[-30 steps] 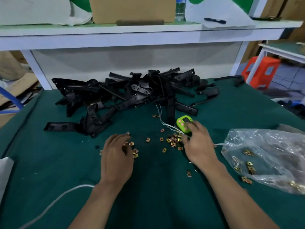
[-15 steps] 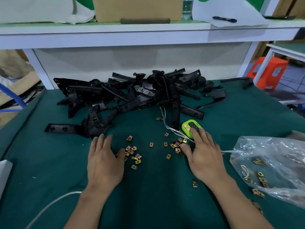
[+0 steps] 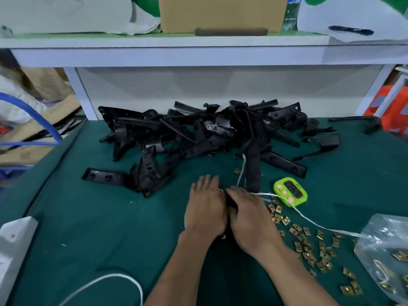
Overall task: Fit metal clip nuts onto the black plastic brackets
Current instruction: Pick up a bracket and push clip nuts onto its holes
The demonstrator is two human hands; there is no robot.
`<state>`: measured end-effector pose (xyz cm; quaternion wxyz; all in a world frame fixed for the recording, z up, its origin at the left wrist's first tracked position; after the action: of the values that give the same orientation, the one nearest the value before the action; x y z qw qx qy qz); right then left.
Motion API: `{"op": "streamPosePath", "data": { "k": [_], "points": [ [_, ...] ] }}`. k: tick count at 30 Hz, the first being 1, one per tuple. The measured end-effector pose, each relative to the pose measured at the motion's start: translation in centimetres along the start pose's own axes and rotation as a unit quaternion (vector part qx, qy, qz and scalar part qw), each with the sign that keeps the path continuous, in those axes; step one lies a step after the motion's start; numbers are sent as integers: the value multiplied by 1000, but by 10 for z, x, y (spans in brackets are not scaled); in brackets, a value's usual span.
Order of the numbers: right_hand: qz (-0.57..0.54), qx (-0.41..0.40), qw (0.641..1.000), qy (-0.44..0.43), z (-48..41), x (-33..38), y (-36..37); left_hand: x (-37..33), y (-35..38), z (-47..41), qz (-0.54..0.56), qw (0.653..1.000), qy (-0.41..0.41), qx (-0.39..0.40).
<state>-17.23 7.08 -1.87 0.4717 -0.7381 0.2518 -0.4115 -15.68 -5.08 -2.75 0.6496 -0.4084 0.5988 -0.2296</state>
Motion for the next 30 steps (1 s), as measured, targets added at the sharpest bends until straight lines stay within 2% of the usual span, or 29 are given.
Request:
{"op": "streamPosePath", "data": {
  "k": [2,4,5,6,8,10,11,13,15,17,20,22,26,30],
  "points": [
    [-91,-62,993,41,6,-5,-15,-16,-3,-2,166,986,10,34],
    [-71,-128,986,76,14,-11,-24,-25,-8,4,344,938,-12,31],
    [-53,-152,983,93,18,-13,-27,-25,-11,8,383,924,-18,-3],
    [-41,-171,978,110,20,-13,-30,-23,-18,11,375,926,-14,-50],
    [-36,-183,973,134,22,-13,-35,-10,-40,12,282,942,-16,-181],
    [-39,-141,978,150,21,-15,-34,12,-69,10,172,939,-46,-294],
    [-39,-115,981,154,20,-16,-31,26,-82,9,116,938,-75,-318],
    [-35,-79,985,147,19,-17,-27,54,-97,8,45,940,-144,-306],
    [-25,-68,990,119,17,-13,-25,69,-94,9,11,947,-166,-274],
    [-26,-61,995,75,16,-6,-24,70,-88,9,1,950,-136,-282],
    [-41,-14,999,18,21,2,-18,65,-85,4,72,941,-112,-311],
    [-19,13,1000,-17,23,5,-12,61,-80,0,87,949,-93,-290],
    [-17,-7,999,-37,22,6,-9,59,-76,-7,77,967,-59,-236],
    [-3,-64,998,-3,23,0,-11,55,-74,-7,87,961,-47,-259]
  ]
}}
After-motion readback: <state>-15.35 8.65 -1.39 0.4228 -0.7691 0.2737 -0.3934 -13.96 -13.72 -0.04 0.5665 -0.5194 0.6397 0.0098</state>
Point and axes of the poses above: each hand's wrist, its own z-axis away from the middle knuckle, its own y-axis out of the palm, x = y × z, the point moved 3 cm from there along -z, towards the middle knuckle, and after that the axes turned 8 degrees about z, right-handed, at the moved point
